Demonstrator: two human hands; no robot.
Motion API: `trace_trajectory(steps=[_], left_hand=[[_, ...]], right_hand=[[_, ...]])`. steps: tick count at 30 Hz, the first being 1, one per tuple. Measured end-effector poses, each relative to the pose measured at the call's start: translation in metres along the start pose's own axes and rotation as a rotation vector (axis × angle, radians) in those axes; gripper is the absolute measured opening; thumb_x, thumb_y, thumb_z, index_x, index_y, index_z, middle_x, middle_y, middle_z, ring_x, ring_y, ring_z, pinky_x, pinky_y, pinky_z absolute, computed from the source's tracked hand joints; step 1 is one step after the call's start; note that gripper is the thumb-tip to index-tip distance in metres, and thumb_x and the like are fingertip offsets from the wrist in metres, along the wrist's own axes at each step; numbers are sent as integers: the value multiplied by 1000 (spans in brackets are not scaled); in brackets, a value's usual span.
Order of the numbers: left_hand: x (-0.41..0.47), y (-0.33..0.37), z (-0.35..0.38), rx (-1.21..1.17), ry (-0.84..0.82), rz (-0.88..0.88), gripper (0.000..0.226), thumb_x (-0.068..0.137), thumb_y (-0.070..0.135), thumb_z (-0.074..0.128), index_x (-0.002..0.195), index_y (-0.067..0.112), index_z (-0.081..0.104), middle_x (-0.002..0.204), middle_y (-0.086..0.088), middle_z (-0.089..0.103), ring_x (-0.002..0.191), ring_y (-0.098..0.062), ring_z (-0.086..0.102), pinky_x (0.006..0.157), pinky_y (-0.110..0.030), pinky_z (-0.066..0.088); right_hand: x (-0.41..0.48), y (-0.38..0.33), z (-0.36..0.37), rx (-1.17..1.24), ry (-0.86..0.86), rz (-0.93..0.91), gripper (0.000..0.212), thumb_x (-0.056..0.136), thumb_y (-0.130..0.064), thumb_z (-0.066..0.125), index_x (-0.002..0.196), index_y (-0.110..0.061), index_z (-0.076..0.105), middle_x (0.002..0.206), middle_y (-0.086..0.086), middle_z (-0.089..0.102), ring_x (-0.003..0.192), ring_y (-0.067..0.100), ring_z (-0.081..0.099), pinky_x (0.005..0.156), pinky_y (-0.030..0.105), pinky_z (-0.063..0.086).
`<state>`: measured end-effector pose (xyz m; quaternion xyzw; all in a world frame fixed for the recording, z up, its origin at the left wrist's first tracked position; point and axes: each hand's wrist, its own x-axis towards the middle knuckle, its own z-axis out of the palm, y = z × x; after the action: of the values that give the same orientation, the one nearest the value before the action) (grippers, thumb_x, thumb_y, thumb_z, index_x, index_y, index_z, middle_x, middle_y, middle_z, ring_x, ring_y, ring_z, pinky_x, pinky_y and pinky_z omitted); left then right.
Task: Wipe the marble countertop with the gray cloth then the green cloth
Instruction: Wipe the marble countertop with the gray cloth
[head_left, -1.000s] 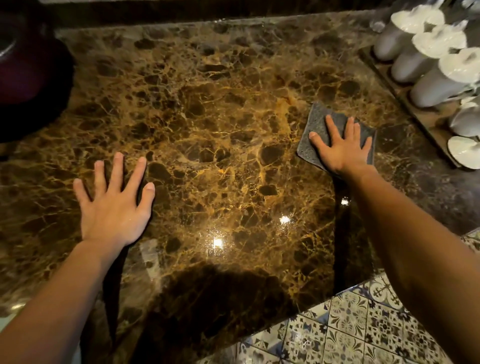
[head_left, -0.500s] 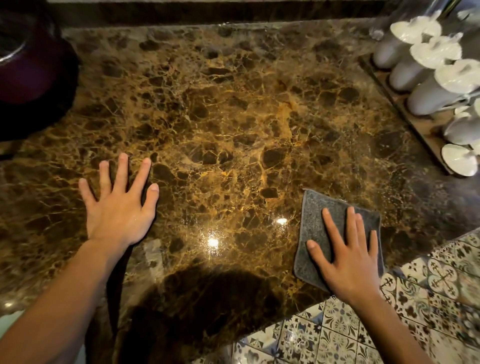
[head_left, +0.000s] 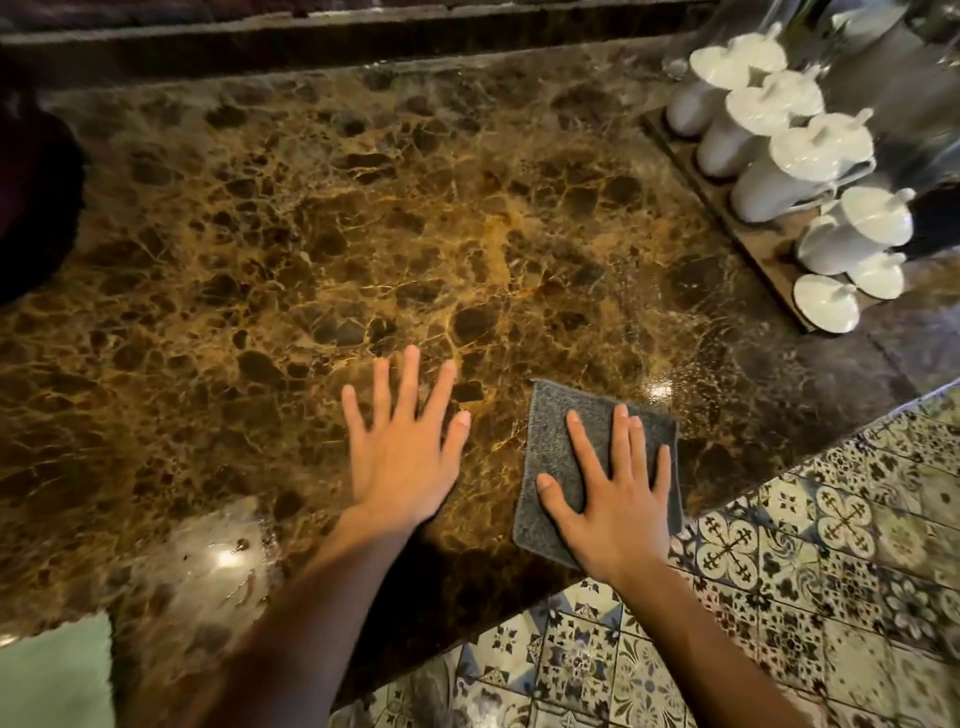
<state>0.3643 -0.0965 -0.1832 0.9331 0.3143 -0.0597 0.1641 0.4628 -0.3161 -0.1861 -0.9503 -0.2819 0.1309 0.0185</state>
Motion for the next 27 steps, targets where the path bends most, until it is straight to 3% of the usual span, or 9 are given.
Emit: trace_trajectory(steps=[7, 11, 13, 20, 27], left_hand=[[23, 30, 14, 79, -32, 21, 61, 97, 68, 2, 154, 52, -13, 167, 2, -23, 153, -38, -20, 115, -70, -12], [23, 31, 19, 97, -2, 16, 62, 96, 70, 3, 154, 53, -8, 168, 3, -16, 154, -39, -16, 115, -71, -10], [23, 31, 18, 95, 4, 14, 61, 96, 70, 4, 154, 53, -8, 169, 3, -14, 154, -38, -16, 115, -71, -9], [40, 42, 15, 77, 8, -17, 61, 96, 70, 4, 153, 54, -11, 167, 4, -22, 152, -38, -23, 113, -75, -10], [70, 56, 11, 41, -5, -56, 60, 95, 71, 3, 149, 58, -19, 164, 6, -30, 149, -36, -32, 108, -77, -16]], right_hand=[[2, 1, 0, 32, -15, -9, 77, 93, -81, 20, 155, -53, -15, 168, 6, -26, 153, 22, -27, 123, 57, -13], [2, 3, 6, 41, 113, -62, 80, 94, -78, 28, 162, -42, 9, 171, 15, -1, 158, 32, -3, 123, 63, 2], [5, 5, 8, 26, 135, -93, 81, 94, -79, 30, 162, -40, 12, 171, 17, 3, 158, 34, 1, 123, 64, 4], [89, 10, -15, 38, 50, -21, 79, 89, -85, 15, 157, -52, -11, 170, 8, -19, 156, 25, -19, 123, 60, -9], [214, 17, -45, -3, 35, -60, 82, 86, -89, 10, 157, -53, -7, 171, 7, -16, 157, 25, -15, 123, 60, -8]])
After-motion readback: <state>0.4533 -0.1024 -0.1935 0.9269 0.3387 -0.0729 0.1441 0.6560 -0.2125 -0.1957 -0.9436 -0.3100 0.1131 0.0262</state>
